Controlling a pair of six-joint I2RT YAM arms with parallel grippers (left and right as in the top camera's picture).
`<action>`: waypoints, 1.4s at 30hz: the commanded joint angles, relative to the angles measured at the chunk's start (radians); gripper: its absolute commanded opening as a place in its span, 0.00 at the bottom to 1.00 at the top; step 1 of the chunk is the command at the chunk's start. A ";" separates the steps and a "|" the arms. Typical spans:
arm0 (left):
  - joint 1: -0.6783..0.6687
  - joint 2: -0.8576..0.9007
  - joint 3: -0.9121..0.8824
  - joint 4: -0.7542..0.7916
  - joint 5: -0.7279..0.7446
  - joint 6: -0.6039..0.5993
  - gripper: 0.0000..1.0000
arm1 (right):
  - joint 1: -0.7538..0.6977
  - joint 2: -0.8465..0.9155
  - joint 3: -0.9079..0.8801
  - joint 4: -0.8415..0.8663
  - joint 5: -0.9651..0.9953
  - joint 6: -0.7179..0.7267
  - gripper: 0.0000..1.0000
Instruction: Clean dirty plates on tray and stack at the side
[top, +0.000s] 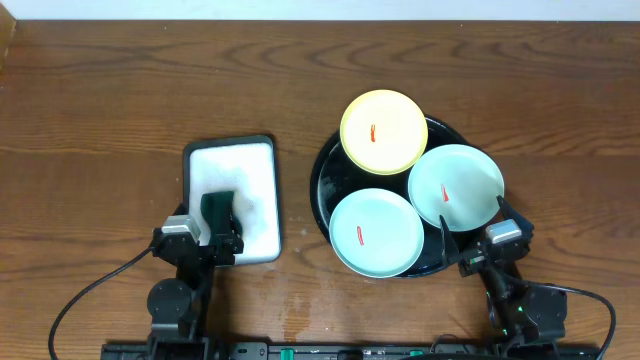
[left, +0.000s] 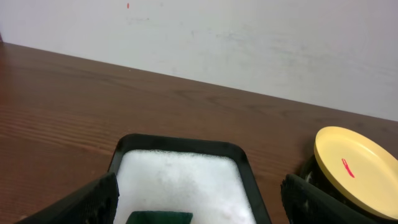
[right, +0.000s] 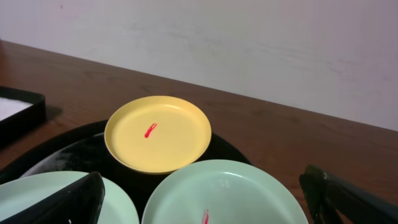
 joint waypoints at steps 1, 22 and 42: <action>0.004 -0.007 -0.007 -0.048 -0.001 0.020 0.84 | -0.005 -0.001 -0.002 -0.003 0.000 -0.004 0.99; 0.004 -0.007 -0.007 -0.019 0.362 -0.055 0.84 | -0.005 -0.001 -0.002 0.000 -0.092 0.061 0.99; 0.004 0.476 0.745 -0.529 0.332 -0.112 0.84 | -0.005 0.409 0.692 -0.573 -0.183 0.254 0.99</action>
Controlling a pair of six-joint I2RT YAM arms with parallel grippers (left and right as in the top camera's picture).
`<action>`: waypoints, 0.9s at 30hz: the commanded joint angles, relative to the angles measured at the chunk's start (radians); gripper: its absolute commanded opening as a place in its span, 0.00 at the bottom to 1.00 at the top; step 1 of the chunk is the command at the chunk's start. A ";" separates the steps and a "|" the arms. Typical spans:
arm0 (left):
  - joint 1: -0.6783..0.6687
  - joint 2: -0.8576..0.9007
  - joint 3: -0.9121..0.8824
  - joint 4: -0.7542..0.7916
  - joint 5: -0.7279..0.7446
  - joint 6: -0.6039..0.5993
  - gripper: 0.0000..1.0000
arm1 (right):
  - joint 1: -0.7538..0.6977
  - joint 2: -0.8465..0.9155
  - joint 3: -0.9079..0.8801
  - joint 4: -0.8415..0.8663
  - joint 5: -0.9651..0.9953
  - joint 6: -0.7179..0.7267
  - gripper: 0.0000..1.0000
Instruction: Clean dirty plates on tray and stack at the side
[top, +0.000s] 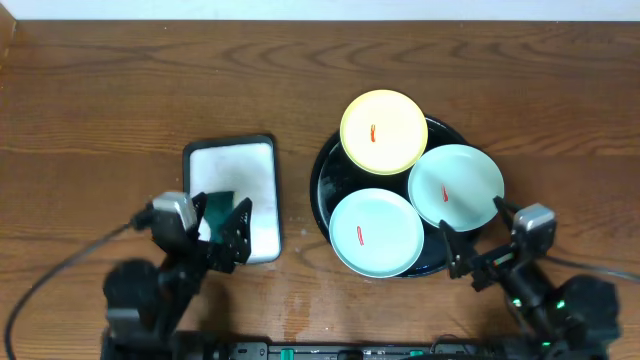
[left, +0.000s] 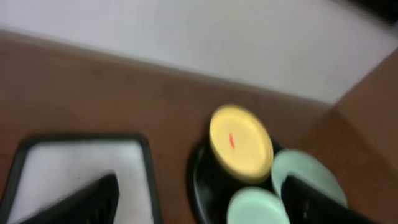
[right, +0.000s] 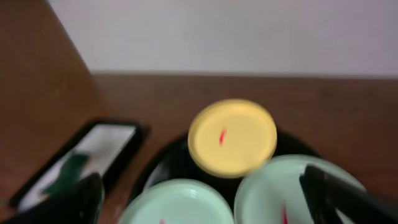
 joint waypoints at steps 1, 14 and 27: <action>0.004 0.167 0.218 -0.185 0.000 0.006 0.84 | -0.005 0.189 0.198 -0.191 -0.003 -0.023 0.99; 0.004 0.498 0.421 -0.592 -0.074 0.073 0.84 | -0.005 0.698 0.477 -0.497 -0.267 -0.088 0.96; 0.004 0.941 0.321 -0.430 -0.363 -0.084 0.80 | -0.002 0.709 0.477 -0.501 -0.279 -0.087 0.79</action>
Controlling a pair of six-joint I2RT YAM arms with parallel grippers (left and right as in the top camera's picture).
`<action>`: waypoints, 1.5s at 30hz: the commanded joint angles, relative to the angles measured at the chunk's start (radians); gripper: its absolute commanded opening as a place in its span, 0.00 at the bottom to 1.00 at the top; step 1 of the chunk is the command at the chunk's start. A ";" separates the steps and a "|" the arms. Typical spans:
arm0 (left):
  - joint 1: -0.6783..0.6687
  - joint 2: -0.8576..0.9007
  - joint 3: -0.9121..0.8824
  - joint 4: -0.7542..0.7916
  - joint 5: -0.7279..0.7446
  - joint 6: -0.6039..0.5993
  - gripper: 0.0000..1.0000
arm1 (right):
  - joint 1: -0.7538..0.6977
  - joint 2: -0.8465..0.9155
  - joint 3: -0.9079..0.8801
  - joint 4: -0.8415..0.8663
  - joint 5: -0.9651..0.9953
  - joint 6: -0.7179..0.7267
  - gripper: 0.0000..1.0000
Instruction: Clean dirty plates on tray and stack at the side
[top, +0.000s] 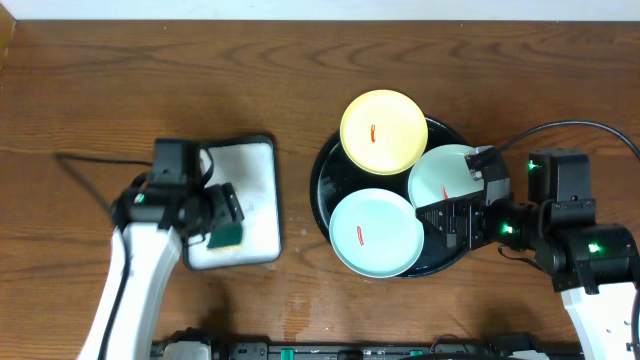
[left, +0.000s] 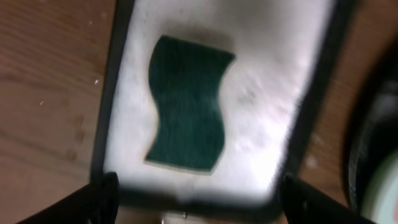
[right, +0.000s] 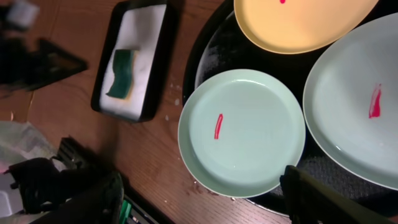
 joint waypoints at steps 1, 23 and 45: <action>0.004 0.129 -0.015 0.082 -0.051 -0.034 0.77 | -0.002 -0.007 0.019 -0.002 -0.027 -0.017 0.79; 0.004 0.331 0.011 0.335 0.029 0.018 0.35 | -0.002 -0.007 0.019 -0.028 -0.026 -0.017 0.78; 0.003 0.306 -0.228 0.363 0.119 -0.028 0.48 | -0.002 -0.007 0.019 -0.029 -0.027 -0.017 0.77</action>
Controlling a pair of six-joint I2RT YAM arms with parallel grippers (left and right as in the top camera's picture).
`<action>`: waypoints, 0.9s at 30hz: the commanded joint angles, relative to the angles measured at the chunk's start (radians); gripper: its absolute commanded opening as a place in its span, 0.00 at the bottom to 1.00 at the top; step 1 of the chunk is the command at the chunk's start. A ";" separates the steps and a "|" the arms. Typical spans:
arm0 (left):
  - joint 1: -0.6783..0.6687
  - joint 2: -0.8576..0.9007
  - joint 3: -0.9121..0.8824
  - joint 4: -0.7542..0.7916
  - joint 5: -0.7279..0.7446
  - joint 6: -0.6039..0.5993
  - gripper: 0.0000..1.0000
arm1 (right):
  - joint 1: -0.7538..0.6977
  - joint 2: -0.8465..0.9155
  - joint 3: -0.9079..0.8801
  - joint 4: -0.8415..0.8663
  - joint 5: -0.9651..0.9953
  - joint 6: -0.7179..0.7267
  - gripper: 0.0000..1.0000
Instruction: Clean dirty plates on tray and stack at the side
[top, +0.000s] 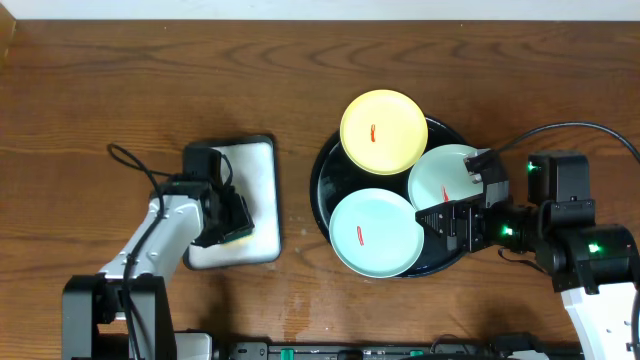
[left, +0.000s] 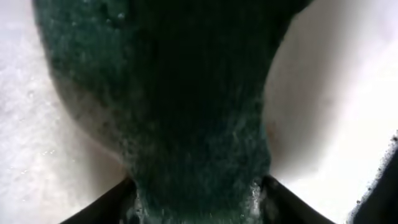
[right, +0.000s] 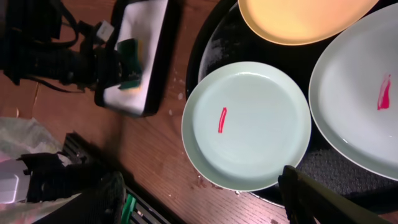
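On a round black tray (top: 322, 180) lie three plates, each with a red smear: a yellow plate (top: 384, 131) at the back, a pale green plate (top: 376, 232) in front, and another pale green plate (top: 455, 178) at the right. A dark green sponge (left: 186, 93) lies in the foam-filled rectangular tray (top: 250, 165). My left gripper (top: 228, 215) is down in that foam, its fingers pressed on both flanks of the sponge. My right gripper (top: 455, 225) hovers open above the round tray's front right, over the gap between the two green plates.
Bare wooden table surrounds both trays. The left arm's cable (top: 130, 160) loops over the table left of the foam tray. A black and green rail (right: 118, 208) runs along the near edge. A white wall borders the far side.
My left gripper was open well above the sponge; now it is down in the foam with its fingers against the sponge's sides. The right gripper hovers almost where it was. The plates have not moved.
Both arms first sat folded at the near edge, looking across the table. Then both were raised. Later the left gripper hung over the sponge and the right over the plates. Now the left gripper grips the sponge in the foam.
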 joint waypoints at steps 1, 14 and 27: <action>-0.002 0.008 -0.037 0.029 0.011 -0.007 0.34 | -0.002 -0.007 0.019 -0.003 -0.015 -0.016 0.77; -0.002 -0.013 0.153 -0.128 -0.033 0.158 0.17 | -0.002 -0.007 0.019 -0.003 -0.015 -0.016 0.77; -0.002 -0.020 0.153 -0.123 -0.034 0.188 0.64 | -0.002 -0.007 0.018 -0.013 0.006 -0.016 0.78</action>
